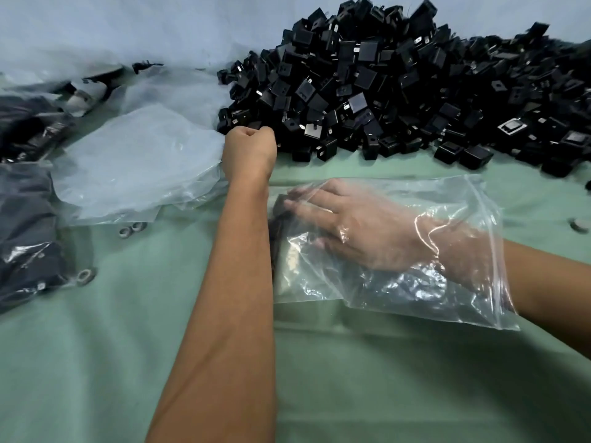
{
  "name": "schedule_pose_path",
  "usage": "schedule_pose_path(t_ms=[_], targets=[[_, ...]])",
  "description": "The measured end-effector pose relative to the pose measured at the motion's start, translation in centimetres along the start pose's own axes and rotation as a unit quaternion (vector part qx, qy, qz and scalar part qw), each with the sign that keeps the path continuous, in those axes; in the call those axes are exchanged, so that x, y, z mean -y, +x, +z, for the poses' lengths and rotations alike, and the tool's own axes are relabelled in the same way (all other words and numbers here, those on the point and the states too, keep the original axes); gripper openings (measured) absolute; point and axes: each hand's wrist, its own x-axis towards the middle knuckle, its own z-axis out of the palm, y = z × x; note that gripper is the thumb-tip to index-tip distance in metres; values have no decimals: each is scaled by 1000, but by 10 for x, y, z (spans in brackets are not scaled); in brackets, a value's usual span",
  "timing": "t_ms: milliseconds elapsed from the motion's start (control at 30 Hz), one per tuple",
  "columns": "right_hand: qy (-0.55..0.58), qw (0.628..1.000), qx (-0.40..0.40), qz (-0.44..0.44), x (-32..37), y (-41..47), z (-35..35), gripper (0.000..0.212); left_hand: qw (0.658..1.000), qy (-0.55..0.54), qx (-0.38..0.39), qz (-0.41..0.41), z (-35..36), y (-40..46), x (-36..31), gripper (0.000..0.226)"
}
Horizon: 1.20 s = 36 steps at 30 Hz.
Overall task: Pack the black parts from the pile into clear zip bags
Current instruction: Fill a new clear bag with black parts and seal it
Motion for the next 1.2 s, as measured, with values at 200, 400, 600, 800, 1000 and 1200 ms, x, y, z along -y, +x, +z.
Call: schedule_pose_path(t_ms=[200,400,600,800,1000,1200], targets=[[47,996,69,32,15,14,-10,65,1000,8,-1,5,0,2,1,22],[33,997,73,23,17,20,-4,61,998,55,-4,23,1,5,3,16],[144,989,-19,28,-10,-16,14,58,990,123,-7,61,3,3,6,9],[200,972,-121,41,-51,-104,12,38,962,249,14,109,6,-3,12,11],[231,917,-157,286,-72,-160,-19,35,956,273,17,107,6,-8,12,15],[171,887,-237,358,-88,-111,-41,31,956,262,6,130,8,-9,7,15]])
